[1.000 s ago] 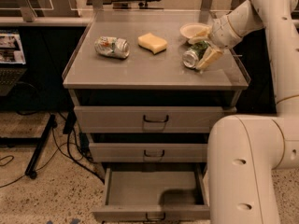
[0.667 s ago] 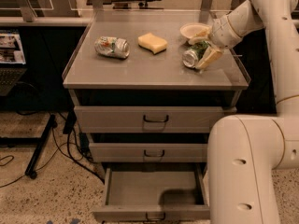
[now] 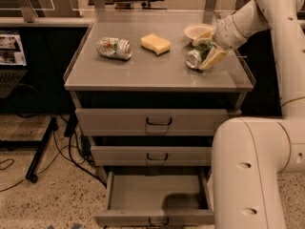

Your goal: Place green can into bottom drawer

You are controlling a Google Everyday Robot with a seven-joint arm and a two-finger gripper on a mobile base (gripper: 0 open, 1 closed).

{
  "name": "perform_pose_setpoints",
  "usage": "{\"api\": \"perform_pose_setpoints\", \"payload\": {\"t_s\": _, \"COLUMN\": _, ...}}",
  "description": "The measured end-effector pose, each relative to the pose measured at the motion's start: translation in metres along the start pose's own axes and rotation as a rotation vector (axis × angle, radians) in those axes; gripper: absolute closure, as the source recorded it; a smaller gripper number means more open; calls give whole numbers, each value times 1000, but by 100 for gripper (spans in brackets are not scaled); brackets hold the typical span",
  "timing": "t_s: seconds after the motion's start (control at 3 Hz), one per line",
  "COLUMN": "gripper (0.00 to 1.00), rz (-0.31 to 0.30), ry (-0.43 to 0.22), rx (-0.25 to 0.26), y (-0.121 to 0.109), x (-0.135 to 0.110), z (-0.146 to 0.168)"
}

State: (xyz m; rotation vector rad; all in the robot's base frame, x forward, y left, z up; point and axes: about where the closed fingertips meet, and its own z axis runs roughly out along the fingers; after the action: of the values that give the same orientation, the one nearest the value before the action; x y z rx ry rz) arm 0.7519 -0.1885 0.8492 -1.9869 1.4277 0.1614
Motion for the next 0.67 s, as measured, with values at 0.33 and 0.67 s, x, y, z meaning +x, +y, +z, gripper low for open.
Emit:
{"api": "perform_pose_setpoints", "payload": {"t_s": 0.33, "gripper": 100, "rz": 17, "ry": 15, "rx": 37, "y": -9, "x": 2, "z": -3}}
{"api": "perform_pose_setpoints", "payload": {"t_s": 0.67, "gripper": 100, "rz": 15, "ry": 9, "rx": 88, "y": -18, "x": -5, "z": -23}}
